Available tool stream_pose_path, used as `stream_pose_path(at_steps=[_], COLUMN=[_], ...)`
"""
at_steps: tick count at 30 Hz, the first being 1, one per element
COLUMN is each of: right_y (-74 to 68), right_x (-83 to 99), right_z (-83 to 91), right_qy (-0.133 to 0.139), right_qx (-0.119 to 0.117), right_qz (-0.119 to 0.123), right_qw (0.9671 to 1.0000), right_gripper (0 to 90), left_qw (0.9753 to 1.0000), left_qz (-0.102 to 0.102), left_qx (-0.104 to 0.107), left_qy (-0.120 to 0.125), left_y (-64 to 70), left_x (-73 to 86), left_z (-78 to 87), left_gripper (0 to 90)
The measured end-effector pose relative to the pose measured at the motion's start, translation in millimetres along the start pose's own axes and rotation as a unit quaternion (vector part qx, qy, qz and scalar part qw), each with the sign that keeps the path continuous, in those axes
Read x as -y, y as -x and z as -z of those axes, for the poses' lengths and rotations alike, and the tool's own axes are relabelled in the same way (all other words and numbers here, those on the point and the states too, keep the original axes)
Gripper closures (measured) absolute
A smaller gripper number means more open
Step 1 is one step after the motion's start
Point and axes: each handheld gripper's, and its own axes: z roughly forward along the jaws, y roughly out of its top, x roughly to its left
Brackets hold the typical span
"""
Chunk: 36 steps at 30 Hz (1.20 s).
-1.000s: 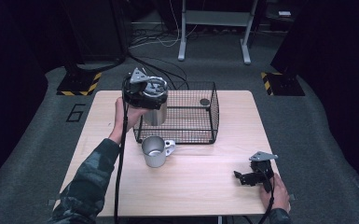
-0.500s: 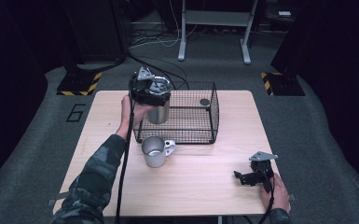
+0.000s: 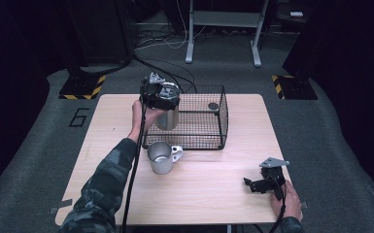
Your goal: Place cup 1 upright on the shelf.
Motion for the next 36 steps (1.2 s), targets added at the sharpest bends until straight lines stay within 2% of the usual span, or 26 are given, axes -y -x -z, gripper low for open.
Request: stream_pose_path(at_steps=[13, 16, 21, 22, 23, 25, 30, 36], right_y=[0.1, 0.6, 0.2, 0.2, 0.2, 0.2, 0.3, 0.7], right_x=[0.0, -0.1, 0.0, 0.1, 0.1, 0.1, 0.1, 0.0], right_z=[0.5, 0.3, 0.6, 0.2, 0.2, 0.3, 0.3, 0.1], right_qy=[-0.004, -0.003, -0.004, -0.002, -0.001, -0.002, -0.002, -0.001], right_qx=[-0.003, -0.003, -0.003, -0.001, -0.002, -0.002, -0.001, -0.002], right_qz=[0.001, 0.004, 0.002, 0.002, 0.001, 0.002, 0.002, 0.005], right_qw=[1.0000, 1.0000, 1.0000, 1.0000, 1.0000, 1.0000, 1.0000, 1.0000], right_gripper=[0.0, 0.0, 0.0, 0.0, 0.0, 0.0, 0.0, 0.0], left_qw=[0.9997, 0.9996, 0.9995, 0.9994, 0.9994, 0.9992, 0.9986, 0.9985], left_qz=[0.004, 0.010, 0.012, 0.006, 0.012, 0.006, 0.014, 0.020], left_qx=[-0.011, -0.013, -0.011, -0.011, -0.011, -0.011, -0.012, -0.011], left_qy=[-0.023, -0.024, -0.029, -0.034, -0.032, -0.038, -0.048, -0.050], left_y=[-3.5, -4.7, -3.0, -3.2, -2.5, -3.4, -5.1, -5.3], left_x=[9.2, 11.3, 12.7, 13.0, 14.7, 15.5, 21.8, 25.9], left_z=[-18.1, -22.3, -26.7, -27.4, -31.2, -32.4, -41.1, -45.5], left_gripper=[3.9, 3.9, 3.9, 3.9, 3.9, 3.9, 3.9, 3.9])
